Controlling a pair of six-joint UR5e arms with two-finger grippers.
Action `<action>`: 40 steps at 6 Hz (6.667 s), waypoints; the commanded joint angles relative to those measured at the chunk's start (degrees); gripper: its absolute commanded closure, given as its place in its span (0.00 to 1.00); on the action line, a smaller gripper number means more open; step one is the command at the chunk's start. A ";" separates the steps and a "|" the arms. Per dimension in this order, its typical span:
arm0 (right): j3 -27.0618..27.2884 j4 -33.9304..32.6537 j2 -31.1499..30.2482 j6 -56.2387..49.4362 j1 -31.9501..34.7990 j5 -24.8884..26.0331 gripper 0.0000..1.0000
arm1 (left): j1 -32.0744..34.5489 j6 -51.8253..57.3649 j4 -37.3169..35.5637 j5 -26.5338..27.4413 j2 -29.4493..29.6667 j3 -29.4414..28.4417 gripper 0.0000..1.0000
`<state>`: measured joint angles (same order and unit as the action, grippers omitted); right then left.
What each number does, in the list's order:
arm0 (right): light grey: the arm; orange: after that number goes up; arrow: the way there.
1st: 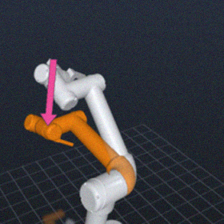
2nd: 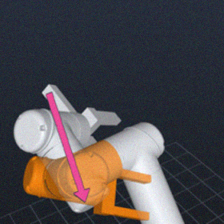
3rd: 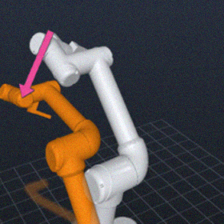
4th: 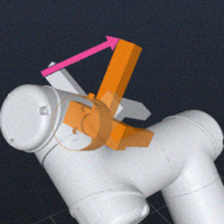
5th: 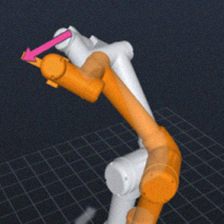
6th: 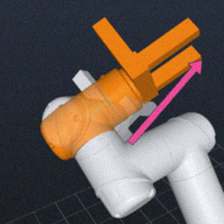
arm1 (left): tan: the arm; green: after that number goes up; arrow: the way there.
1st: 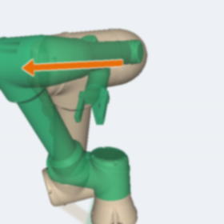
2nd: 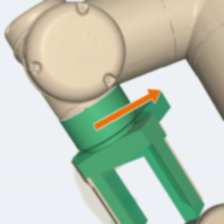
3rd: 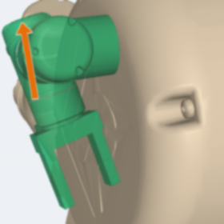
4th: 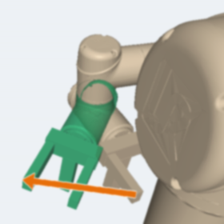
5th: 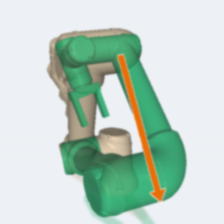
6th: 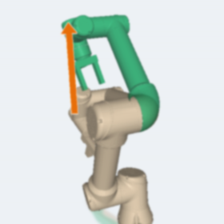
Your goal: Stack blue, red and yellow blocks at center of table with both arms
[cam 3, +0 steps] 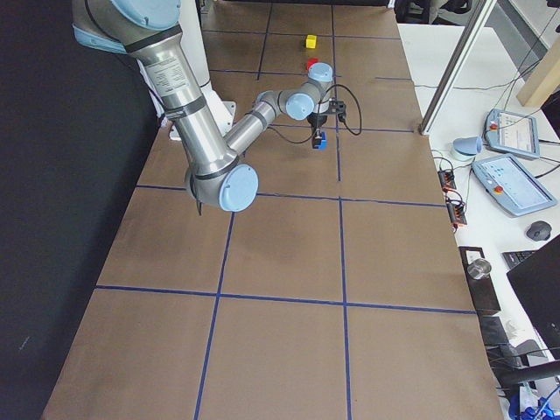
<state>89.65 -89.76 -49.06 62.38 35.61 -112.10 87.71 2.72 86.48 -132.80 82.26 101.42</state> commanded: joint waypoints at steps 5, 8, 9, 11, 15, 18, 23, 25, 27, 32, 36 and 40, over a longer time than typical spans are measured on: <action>-14.06 0.20 12.23 6.18 -8.01 5.75 0.64 | 0.00 -0.09 -0.08 0.00 -0.34 0.88 0.00; -14.06 0.20 11.97 4.51 -8.01 5.75 0.07 | 0.00 -0.09 -0.08 0.00 -0.35 0.80 0.00; -14.15 0.29 11.79 4.42 -8.01 5.75 0.01 | 0.00 -0.09 -0.08 0.00 -0.35 0.88 0.00; -11.18 0.11 12.23 2.85 -4.18 5.14 0.01 | -0.09 0.00 0.53 0.09 -0.17 0.88 0.00; -6.45 -0.33 -0.62 -26.51 19.97 -9.98 0.01 | -0.44 -0.43 0.79 0.09 0.00 3.43 0.00; 0.16 -0.33 -20.57 -59.38 37.12 -17.62 0.01 | -0.44 -1.05 0.97 0.53 3.95 3.61 0.00; 7.88 0.03 -46.98 -76.54 56.85 -20.18 0.00 | -5.75 -1.40 9.00 -3.87 7.04 5.01 0.00; 7.74 0.20 -47.09 -76.53 56.76 -20.35 0.00 | -19.88 -20.63 20.23 0.75 7.30 4.66 0.00; 7.56 0.38 -47.18 -76.62 56.76 -20.35 0.00 | -33.16 -35.37 26.89 10.86 10.18 3.44 0.00; 7.47 0.38 -47.62 -76.62 56.85 -20.53 0.00 | -41.02 -43.67 29.80 14.85 15.56 -4.37 0.00; 7.47 0.38 -47.62 -76.62 56.85 -20.44 0.00 | -41.48 -43.94 36.57 14.59 17.58 -11.34 0.16; 7.47 0.38 -47.62 -76.62 56.76 -20.53 0.00 | -41.04 -46.38 31.95 14.41 16.79 -4.42 0.93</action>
<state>97.12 -89.39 -96.68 -14.24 92.37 -132.62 46.72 -42.20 121.05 -118.42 98.78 94.74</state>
